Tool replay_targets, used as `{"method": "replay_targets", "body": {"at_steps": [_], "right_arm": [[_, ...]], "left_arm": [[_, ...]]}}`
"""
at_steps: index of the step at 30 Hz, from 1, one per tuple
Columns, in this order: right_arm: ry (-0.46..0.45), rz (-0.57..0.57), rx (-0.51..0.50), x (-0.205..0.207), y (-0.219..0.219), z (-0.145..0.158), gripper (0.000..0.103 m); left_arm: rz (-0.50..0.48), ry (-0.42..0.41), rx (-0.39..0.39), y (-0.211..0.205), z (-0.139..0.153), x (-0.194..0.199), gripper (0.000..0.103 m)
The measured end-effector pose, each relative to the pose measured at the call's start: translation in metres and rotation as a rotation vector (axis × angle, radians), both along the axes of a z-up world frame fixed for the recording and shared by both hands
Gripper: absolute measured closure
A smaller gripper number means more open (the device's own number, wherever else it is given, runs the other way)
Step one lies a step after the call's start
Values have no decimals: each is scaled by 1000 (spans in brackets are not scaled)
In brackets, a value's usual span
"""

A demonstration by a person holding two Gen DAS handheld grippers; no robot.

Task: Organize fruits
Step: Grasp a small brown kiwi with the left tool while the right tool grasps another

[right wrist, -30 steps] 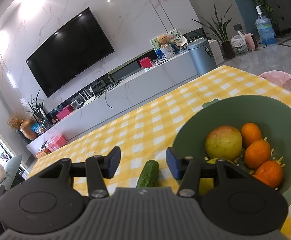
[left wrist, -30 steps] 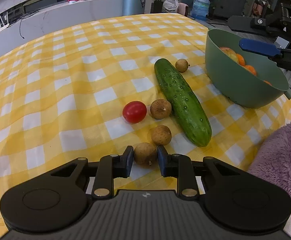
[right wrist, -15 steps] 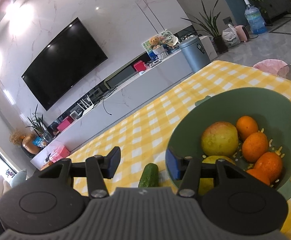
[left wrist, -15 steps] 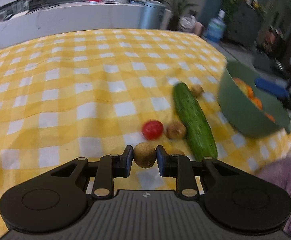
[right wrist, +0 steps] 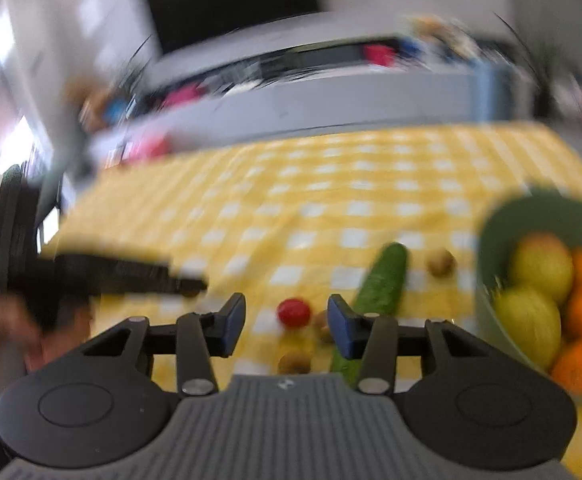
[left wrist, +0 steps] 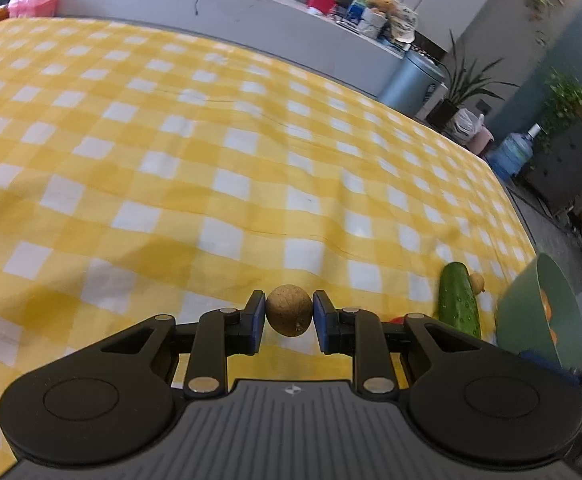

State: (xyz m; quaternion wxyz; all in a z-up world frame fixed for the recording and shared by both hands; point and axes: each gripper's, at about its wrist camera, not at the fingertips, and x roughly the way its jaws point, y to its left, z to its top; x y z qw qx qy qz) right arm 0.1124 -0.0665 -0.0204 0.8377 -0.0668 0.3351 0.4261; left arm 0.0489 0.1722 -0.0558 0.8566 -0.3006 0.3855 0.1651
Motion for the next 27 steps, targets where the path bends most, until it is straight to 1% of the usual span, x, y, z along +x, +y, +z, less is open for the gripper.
{"method": "replay_targets", "body": {"at_steps": [1,2,4,6,9,11,13,16,18,21,22,23,25,27], "right_arm": [[-61,46,-55,-10,10,-1,60],[-100,82,-97,-16,18,-3,60],[-143,160,-184,-26,31,-10,61],[-167,205,-263,-32,42,-19,62],[-203,215,-396,-34,54,-33,62],[-232,208,-464,-36,58,-43,63],[-257,199,-499,-38,61,-47,63],[-267,206,-555,-37,64,-57,64],[-306,227,-583,-41,68,-60,64],[-339,216,-601,-40,73,-62,66],[-344,217,-604,-40,73,-62,70],[-345,219,-606,-40,73,-62,76],[-351,225,-619,-41,74,-64,83],[-364,219,-633,-40,76,-66,83]], "left_arm": [[4,4,-5,1,0,0,75],[7,9,-8,1,-1,0,75],[5,24,-11,2,-2,1,75],[-3,31,-5,0,-3,2,75],[-18,41,20,-6,-2,4,75],[-28,47,34,-9,-2,5,75],[-31,67,64,-12,-3,8,75],[4,87,102,-12,-3,8,75],[22,89,101,-9,-4,6,75],[45,91,95,-5,-5,4,75],[50,91,93,-3,-5,4,75],[49,93,93,-2,-6,4,75],[47,94,96,-3,-5,4,75],[43,95,102,-4,-5,5,75]]}}
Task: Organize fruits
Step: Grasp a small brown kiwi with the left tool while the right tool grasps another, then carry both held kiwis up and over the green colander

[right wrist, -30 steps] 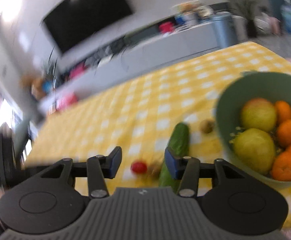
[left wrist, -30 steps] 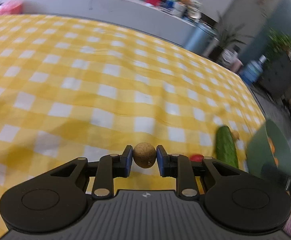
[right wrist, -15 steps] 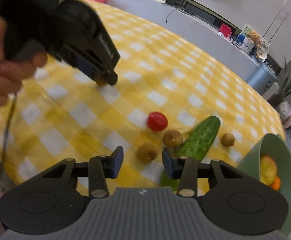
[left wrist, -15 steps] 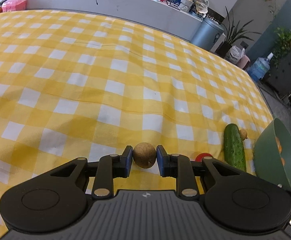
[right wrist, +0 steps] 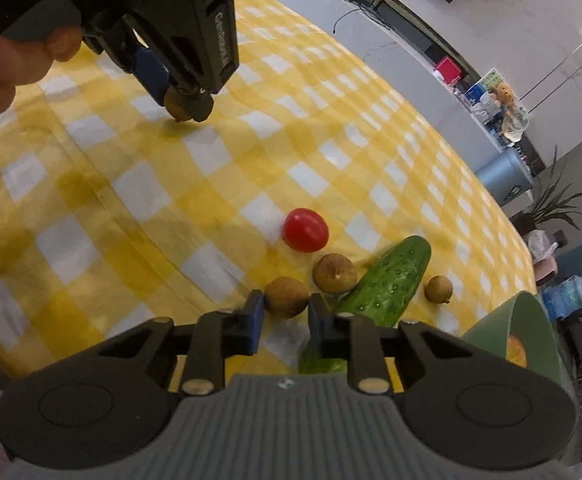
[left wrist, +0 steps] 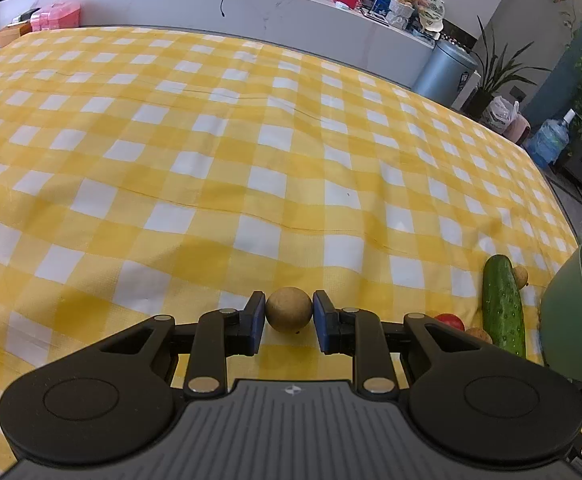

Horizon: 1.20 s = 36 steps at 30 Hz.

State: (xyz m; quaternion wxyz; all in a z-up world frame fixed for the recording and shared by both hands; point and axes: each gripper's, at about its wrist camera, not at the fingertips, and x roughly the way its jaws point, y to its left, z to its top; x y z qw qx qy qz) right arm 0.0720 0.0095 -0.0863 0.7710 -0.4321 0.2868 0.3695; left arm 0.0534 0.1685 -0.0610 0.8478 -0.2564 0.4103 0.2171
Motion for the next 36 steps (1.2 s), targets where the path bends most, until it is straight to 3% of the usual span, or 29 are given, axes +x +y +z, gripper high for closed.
{"method": "replay_targets", "body": {"at_steps": [18,25,28,31,36], "right_arm": [[-2,7,110,-2,-8,14,84],[-50,-9,228,-5,-19,36,84],[-64,-47,290,-2,-26,44,84],[-86,-92,378,0,-37,55,84],[-180,-157,517,-1,-56,73,84]], "left_arm": [[-12,2,8,-3,-1,2,75],[-4,1,37,-8,-2,4,75],[19,-21,106,-12,2,3,75],[12,-71,159,-21,8,2,75],[-81,-169,149,-38,19,5,75]]}}
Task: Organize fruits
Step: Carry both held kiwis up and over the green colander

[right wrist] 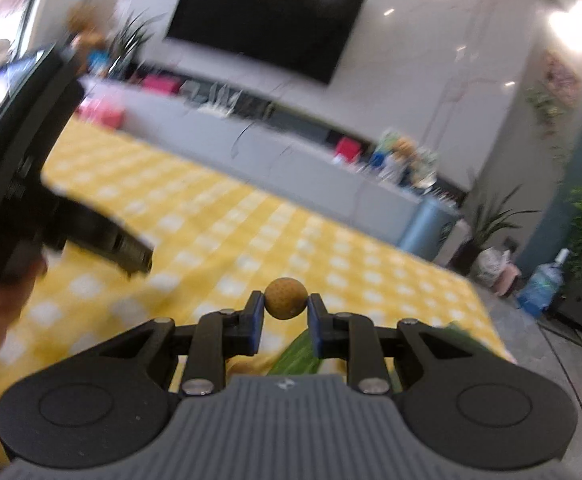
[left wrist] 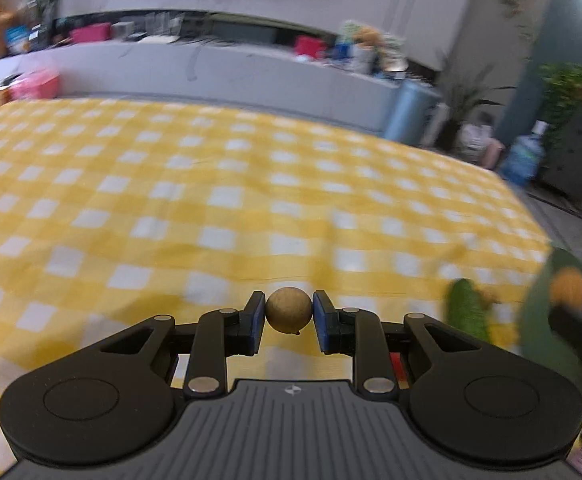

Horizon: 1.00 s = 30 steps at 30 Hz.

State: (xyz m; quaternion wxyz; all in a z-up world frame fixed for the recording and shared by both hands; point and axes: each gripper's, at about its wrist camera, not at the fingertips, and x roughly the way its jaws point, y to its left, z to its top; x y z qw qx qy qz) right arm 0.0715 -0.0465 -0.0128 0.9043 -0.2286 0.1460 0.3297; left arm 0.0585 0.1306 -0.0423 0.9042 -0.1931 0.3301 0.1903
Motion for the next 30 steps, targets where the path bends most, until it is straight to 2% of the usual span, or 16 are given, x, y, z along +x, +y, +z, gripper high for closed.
{"method": "replay_targets", "body": {"at_steps": [2,3,7,8,10,12,14,16,19,23,25,27,30], "right_arm": [[-34,-31,43,0,-8,6,84],[-54,-48,64,-1,-13,9,84],[-122,-100,115,-3,-32,18,84],[-141,-111,125,-3,-39,21,84],[-180,-161,153,-2,-57,26,84],[-203,-258,227,3,-80,32,84],[-197,-354,306,10,-102,36,84],[-170,-428,339,18,-119,36,84],[-103,-482,342,32,-133,27,84],[-13,-547,486,41,-160,21,84],[37,-543,564,45,-171,18,84],[93,-559,592,53,-174,12,84],[171,-566,608,67,-174,5,84]], "left_arm": [[-59,-48,-24,-9,5,0,75],[-91,-75,-61,-12,6,1,75],[-294,-193,-356,-15,4,9,75],[-328,-208,-402,-17,4,13,75],[-377,-229,-425,-27,7,20,75],[-427,-240,-446,-38,11,30,75],[-478,-247,-489,-51,15,45,75],[-505,-244,-516,-66,15,60,75],[-508,-207,-518,-86,12,83,75],[-549,-162,-508,-109,9,116,75],[-534,-147,-461,-116,10,128,75],[-526,-145,-427,-123,13,135,75],[-537,-101,-326,-129,15,139,75]]}}
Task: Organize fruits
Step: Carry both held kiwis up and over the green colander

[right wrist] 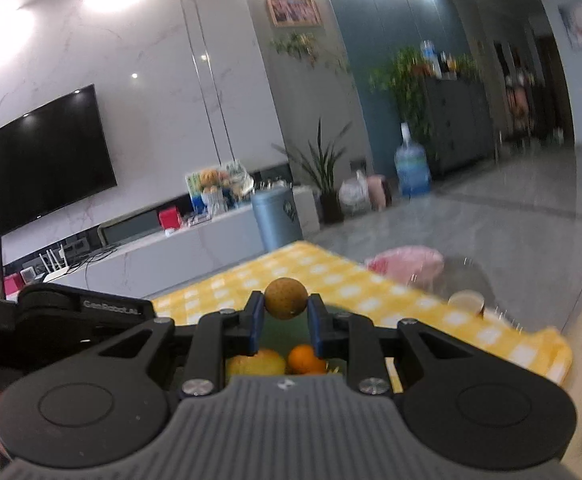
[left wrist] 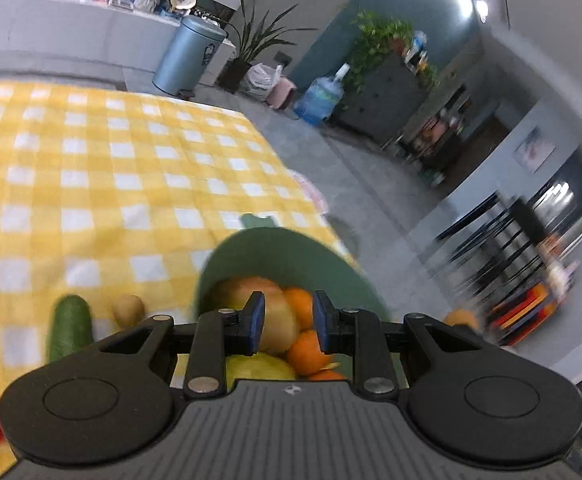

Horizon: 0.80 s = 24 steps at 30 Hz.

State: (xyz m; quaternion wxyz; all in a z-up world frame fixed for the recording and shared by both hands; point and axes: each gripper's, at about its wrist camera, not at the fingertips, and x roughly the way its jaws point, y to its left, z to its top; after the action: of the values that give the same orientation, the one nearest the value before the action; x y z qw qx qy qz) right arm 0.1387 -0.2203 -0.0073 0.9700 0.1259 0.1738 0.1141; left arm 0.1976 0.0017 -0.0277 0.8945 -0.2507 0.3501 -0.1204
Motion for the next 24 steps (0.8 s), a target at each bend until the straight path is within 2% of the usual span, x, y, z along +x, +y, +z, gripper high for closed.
{"method": "replay_targets", "body": {"at_steps": [4,9,13,17,18,19,22,24], "right_arm": [[43,24,46,9,-2,-6,84],[73,43,56,17,-1,-10,84],[93,68,62,19,-6,-12,83],[100,94,61,18,-3,-12,80],[101,97,60,19,-3,-12,80],[99,95,58,18,-4,-12,80],[87,94,51,18,-3,-12,78],[85,95,44,19,-1,-11,78]], "left_arm": [[57,9,13,5,-9,-8,75],[45,-17,-10,7,-10,-15,75],[74,-59,1,11,-10,-24,63],[81,-80,-64,22,-12,-32,54],[91,-78,-72,24,-12,-33,46],[102,-75,-68,26,-12,-34,42],[134,-59,-37,29,-14,-33,42],[141,-50,-50,32,-15,-34,41]]}}
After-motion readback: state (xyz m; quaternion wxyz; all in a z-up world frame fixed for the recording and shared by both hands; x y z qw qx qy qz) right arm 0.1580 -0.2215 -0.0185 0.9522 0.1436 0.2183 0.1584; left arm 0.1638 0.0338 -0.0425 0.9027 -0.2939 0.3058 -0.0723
